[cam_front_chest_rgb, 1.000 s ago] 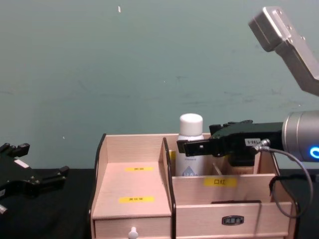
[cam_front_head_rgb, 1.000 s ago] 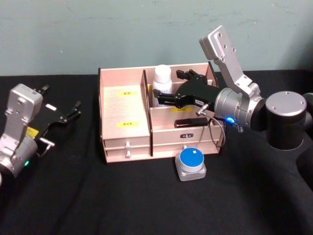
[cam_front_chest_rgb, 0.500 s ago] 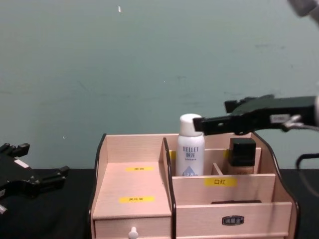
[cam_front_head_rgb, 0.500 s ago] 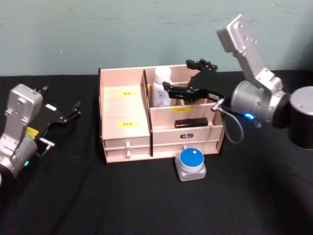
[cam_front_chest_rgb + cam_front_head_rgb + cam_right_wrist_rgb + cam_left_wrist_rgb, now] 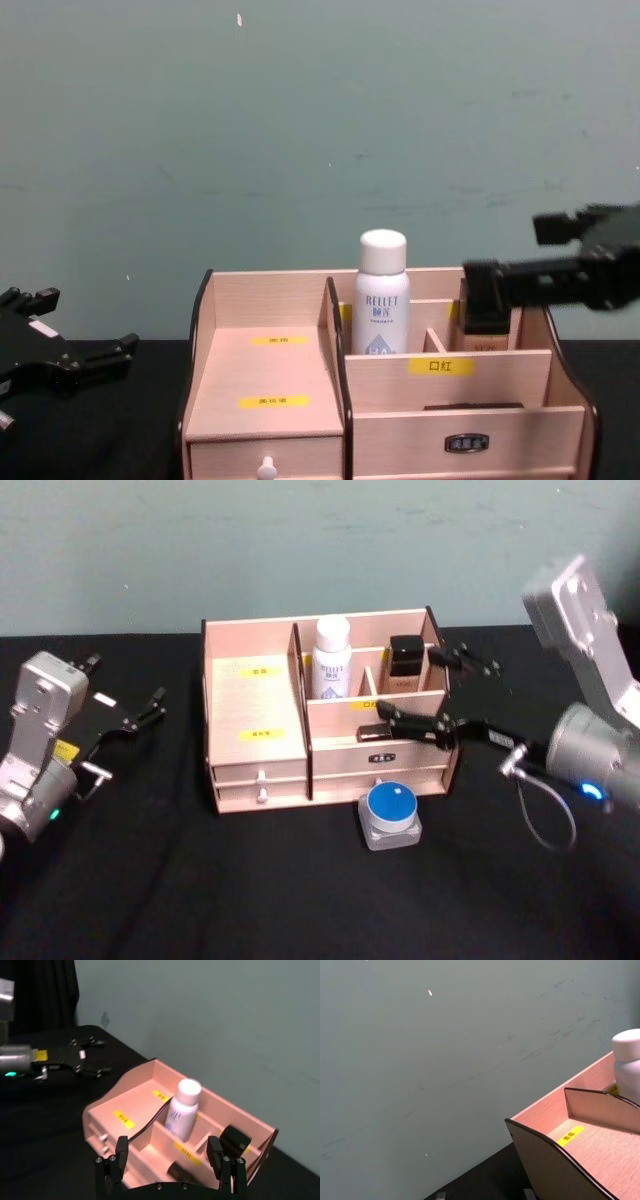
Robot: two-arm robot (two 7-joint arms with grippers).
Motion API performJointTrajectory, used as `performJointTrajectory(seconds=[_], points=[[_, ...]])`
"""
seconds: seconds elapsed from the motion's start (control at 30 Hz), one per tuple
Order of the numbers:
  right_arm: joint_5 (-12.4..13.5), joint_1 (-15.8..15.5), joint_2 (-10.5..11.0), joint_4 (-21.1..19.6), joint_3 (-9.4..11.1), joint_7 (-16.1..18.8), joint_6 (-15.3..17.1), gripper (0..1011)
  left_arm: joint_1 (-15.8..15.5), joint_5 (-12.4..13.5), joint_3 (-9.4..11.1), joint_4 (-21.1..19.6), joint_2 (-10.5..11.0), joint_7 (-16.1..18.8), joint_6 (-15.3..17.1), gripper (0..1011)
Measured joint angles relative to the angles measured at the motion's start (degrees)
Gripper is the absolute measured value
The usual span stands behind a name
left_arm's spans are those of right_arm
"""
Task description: Pick up the facial cleanser and watermelon frost from the table and place them into the tiered storage box.
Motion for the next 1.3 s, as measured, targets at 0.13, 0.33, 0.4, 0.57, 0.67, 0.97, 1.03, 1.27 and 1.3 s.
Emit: performJointTrajectory(seconds=[0.13,0.33,0.4,0.57,0.67,0.97,1.03,1.27,1.3], points=[[0.43,-4.96,1.53,-3.53,1.36,-1.36,0.1,1003,0.0,0.0,0.0,0.0,0.0,0.0,0.0,1001],[0.45,-12.35,2.48,-7.32,3.41,-4.24,0.79,1002,0.0,0.0,0.0,0.0,0.0,0.0,0.0,1001],[0.23,-14.14,2.44,-8.01,3.81,-5.08,1.06,1002,0.0,0.0,0.0,0.0,0.0,0.0,0.0,1001],[-1.75,-18.29,1.91,-9.27,3.89,-7.67,2.38,1002,0.0,0.0,0.0,0.0,0.0,0.0,0.0,1001],[-3.22,-20.48,1.35,-9.8,3.41,-9.34,3.5,1002,0.0,0.0,0.0,0.0,0.0,0.0,0.0,1001],[-7.86,-22.13,-1.16,-9.17,0.94,-12.61,6.26,1002,0.0,0.0,0.0,0.0,0.0,0.0,0.0,1001],[-8.32,-21.9,-1.6,-8.77,0.61,-12.77,6.59,1002,0.0,0.0,0.0,0.0,0.0,0.0,0.0,1001],[-10.04,-20.08,-3.88,-6.29,-0.82,-12.94,7.81,1003,0.0,0.0,0.0,0.0,0.0,0.0,0.0,1001],[-10.21,-19.85,-4.17,-5.97,-0.96,-12.97,7.93,1002,0.0,0.0,0.0,0.0,0.0,0.0,0.0,1001]])
